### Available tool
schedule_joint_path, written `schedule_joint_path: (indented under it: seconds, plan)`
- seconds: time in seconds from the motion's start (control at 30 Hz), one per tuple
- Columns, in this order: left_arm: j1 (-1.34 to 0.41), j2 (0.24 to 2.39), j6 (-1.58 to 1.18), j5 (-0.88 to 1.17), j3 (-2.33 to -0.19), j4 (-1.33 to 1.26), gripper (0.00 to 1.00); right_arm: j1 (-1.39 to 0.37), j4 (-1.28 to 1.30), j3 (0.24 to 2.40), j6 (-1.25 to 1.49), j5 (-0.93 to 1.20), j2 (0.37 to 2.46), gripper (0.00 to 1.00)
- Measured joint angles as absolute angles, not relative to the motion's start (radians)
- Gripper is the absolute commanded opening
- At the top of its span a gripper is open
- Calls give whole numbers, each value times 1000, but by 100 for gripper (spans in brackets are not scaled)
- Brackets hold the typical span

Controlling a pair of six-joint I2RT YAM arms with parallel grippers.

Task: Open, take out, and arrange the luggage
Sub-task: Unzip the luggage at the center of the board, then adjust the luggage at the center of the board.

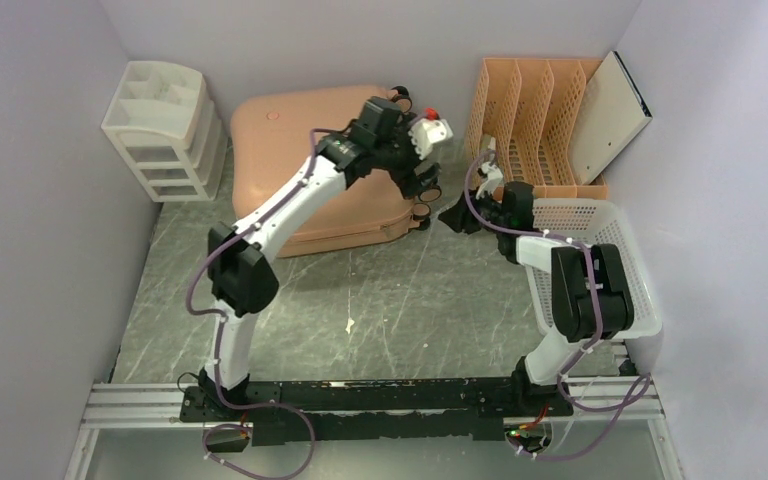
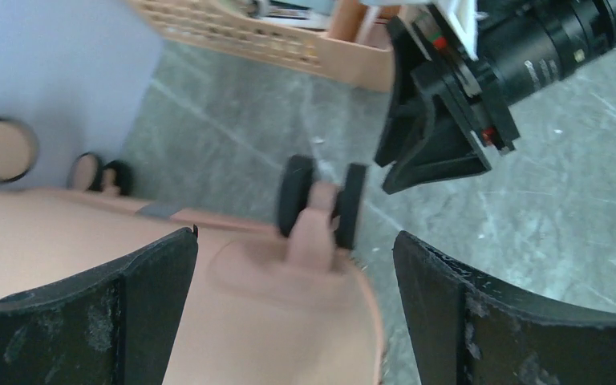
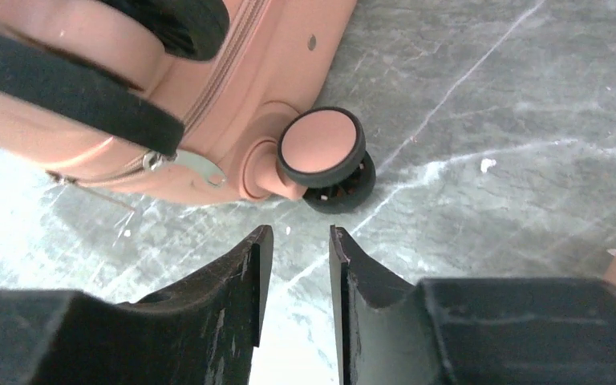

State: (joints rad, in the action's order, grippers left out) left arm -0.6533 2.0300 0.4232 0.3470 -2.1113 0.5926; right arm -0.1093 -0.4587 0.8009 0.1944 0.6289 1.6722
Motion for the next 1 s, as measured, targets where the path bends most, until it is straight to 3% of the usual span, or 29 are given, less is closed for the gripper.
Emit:
schedule_joint_path:
  seconds: [0.27,0.77,0.9,1.0]
  plan:
    - [-746,2218,419,329,-2204,639,97,-31,-474,789,191,795,1644,40]
    - [-767,2227,459,144,-2167,556,97,9,-476,789,157,907,1615,43]
    - [-772,2245,487,113,-2204,598,85,21,-476,789,157,908,1610,43]
    - [-772,2245,503,99,-2205,599,68,28,-482,789,158,911,1598,43]
